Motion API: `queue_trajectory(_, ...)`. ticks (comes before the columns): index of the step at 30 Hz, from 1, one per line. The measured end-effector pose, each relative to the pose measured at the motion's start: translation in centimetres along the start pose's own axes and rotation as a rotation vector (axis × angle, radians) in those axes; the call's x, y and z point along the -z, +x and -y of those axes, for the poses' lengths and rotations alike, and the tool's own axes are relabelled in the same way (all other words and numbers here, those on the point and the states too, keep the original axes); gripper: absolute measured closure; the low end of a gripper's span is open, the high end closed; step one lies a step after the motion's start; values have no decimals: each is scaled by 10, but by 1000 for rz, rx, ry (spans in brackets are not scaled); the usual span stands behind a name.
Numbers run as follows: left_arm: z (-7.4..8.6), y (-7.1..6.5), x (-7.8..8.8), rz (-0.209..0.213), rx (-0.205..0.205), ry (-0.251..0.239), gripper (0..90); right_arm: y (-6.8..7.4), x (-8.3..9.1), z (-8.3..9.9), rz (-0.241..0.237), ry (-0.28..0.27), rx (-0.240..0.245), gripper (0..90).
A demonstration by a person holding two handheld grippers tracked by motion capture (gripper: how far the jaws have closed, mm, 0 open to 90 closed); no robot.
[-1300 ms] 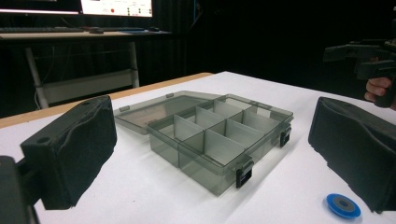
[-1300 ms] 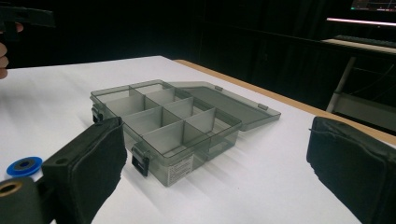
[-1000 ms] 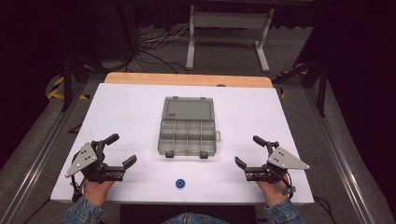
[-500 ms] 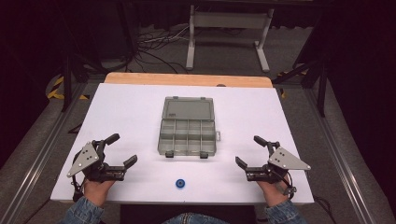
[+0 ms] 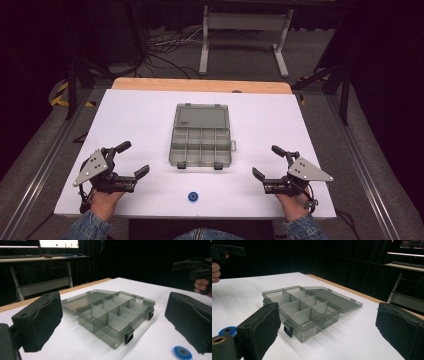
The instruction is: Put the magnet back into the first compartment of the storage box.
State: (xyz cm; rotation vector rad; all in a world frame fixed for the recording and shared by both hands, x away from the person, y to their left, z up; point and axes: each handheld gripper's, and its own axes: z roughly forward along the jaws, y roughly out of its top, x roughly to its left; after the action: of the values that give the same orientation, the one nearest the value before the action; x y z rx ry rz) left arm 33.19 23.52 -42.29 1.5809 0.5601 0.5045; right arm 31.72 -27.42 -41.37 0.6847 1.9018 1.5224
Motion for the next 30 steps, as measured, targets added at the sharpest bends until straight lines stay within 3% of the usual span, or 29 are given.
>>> queue_trajectory(6,-8,-3,-4,14,10,-31,22,0,0,0,2,0,-1,63)
queue_trajectory(16,-15,-7,-9,32,-22,-27,22,0,-1,1,-1,6,-10,63)
queue_trajectory(30,-23,-22,-39,122,-13,-24,23,0,-1,1,-2,5,-12,63)
